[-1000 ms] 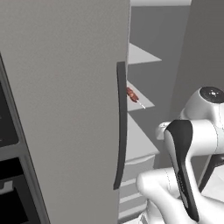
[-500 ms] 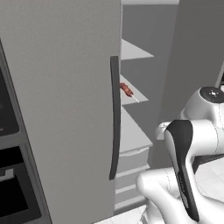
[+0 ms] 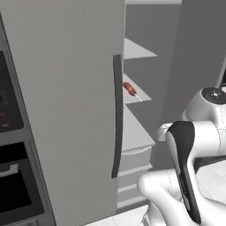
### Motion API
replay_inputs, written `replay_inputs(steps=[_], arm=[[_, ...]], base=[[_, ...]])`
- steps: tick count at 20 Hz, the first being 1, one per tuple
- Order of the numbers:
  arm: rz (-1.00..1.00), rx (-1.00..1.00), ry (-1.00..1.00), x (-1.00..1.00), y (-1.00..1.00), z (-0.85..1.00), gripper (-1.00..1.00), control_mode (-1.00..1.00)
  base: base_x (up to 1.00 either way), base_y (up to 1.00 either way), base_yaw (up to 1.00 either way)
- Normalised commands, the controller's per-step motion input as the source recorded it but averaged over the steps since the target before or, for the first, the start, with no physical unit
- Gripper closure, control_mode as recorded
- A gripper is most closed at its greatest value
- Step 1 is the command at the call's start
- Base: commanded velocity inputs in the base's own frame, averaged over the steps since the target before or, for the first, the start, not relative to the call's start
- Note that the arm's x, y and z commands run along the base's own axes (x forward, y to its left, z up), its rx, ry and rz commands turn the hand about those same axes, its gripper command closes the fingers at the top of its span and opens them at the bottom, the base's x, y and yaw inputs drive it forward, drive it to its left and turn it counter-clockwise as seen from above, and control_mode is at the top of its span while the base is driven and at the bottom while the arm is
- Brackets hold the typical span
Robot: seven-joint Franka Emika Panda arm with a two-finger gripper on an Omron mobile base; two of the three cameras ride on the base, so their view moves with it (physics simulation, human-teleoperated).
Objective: Store the kebab skewer in the freezer for long-term storage. Close the freezer door after placing the cooked food.
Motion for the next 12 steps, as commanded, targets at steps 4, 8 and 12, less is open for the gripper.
replay_inputs(steps=[4, 8, 12], arm=[[0.00, 0.00, 0.00, 0.00, 0.00, 0.00, -1.00, 1.00], [0.00, 0.00, 0.00, 0.00, 0.00, 0.00, -1.00, 1.00], [0.00, 0.00, 0.00, 0.00, 0.00, 0.00, -1.00, 1.00]], base=[[-0.38, 0.00, 0.13], [-0.40, 0.00, 0.13], [-0.39, 0.00, 0.14]])
